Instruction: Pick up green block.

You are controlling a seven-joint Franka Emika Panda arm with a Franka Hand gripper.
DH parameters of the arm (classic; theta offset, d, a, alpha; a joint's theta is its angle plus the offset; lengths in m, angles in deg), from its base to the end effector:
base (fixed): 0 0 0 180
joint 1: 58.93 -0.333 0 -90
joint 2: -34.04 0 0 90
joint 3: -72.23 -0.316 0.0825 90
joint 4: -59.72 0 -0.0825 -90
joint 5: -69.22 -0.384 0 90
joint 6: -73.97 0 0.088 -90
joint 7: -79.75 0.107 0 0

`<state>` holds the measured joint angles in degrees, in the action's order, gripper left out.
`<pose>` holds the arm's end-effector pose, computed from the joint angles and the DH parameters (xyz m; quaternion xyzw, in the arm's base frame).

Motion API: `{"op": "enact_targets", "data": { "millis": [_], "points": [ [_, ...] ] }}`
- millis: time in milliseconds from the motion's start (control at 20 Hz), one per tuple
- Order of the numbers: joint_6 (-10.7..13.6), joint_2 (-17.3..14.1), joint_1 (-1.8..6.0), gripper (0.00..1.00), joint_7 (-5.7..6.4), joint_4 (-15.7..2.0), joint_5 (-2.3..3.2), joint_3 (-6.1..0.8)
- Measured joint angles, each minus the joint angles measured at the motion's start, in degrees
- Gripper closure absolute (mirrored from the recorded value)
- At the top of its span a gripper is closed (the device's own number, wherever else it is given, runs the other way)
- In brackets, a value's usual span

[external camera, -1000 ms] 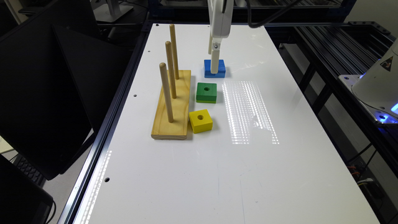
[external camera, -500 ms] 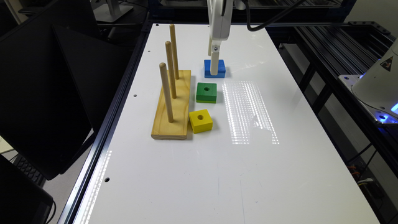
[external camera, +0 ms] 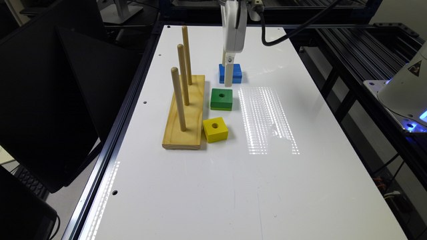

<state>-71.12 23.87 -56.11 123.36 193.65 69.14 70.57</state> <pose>0.5187 -0.0104 0.2614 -0.9243 0.3816 -0.0070 0.0059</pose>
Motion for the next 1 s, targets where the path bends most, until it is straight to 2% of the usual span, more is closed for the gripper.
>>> {"op": "enact_targets", "data": {
  "millis": [350,650,1000],
  "points": [
    [0.0,0.0,0.0,0.0,0.83,-0.25,-0.02,-1.04],
    [-0.3,-0.7,0.0,0.0,0.96,-0.27,-0.02,-1.13],
    [-3.0,-3.0,0.0,0.0,0.97,-0.3,-0.02,-1.13]
  ]
}}
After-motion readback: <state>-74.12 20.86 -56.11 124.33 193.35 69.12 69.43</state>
